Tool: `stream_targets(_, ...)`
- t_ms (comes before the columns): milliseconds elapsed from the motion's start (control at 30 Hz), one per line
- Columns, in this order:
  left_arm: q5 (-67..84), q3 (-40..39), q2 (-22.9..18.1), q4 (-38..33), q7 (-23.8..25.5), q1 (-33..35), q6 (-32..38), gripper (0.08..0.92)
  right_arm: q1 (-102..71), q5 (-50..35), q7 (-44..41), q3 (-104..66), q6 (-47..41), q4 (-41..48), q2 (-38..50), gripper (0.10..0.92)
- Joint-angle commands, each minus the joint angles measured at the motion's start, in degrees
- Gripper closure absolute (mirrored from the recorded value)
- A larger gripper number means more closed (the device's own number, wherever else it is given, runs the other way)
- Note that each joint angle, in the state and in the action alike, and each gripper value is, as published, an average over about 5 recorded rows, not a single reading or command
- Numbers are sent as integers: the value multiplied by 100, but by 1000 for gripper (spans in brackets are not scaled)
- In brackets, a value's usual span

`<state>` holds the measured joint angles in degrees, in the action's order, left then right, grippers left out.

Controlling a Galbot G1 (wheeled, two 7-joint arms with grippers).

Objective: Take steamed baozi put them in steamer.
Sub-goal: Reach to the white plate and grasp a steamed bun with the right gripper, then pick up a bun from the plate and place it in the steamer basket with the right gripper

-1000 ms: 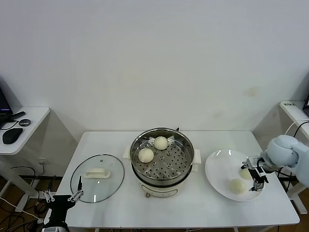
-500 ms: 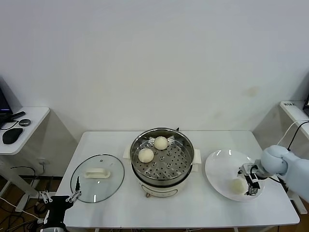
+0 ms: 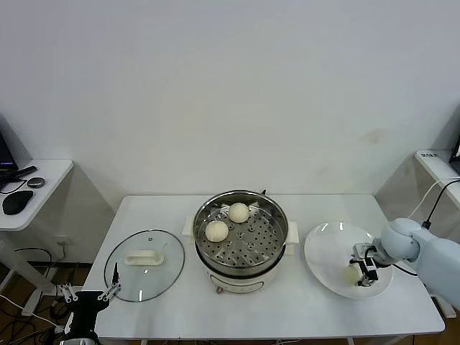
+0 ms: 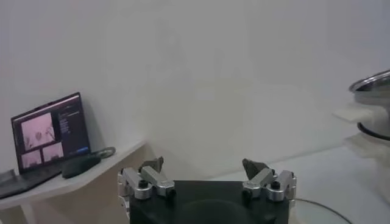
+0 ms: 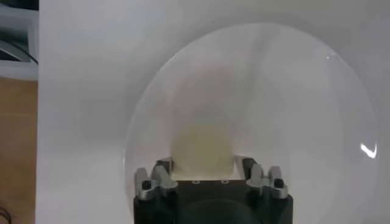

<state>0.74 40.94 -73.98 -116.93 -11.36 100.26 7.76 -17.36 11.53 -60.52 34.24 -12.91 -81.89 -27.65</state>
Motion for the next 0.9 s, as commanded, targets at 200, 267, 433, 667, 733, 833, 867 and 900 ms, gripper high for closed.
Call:
stream_targets(200, 10, -19, 26, -28, 8, -20, -8, 177, 1544, -573, -459, 737, 64, -180, 206, 582)
stream_targets(267, 17, -34, 34, -26, 7, -39, -7, 177, 2038, -756, -705, 859, 149, -204, 241, 578)
stream_targets(433, 38, -70, 74, -18, 4, -84, -4, 177, 3360, -1386, -1254, 1152, 464, -267, 145, 575)
stream_targets(667, 71, -69, 147, -12, 1, -145, -4, 177, 5460, -2640, -932, 2465, 956, -629, -765, 575)
stream_targets(733, 76, -65, 155, -15, -1, -155, -3, 177, 5704, -2870, -780, 2834, 1183, -764, -1144, 575)
stream_targets(833, 78, -57, 144, -18, -4, -160, 0, 177, 5797, -2841, -585, 3220, 1640, -922, -1722, 575)
stream_targets(867, 76, -56, 136, -19, -5, -160, 1, 177, 5788, -2786, -517, 3339, 1807, -962, -1907, 573)
stream_targets(900, 74, -55, 126, -21, -6, -159, 1, 177, 5767, -2725, -455, 3436, 1955, -985, -2059, 572)
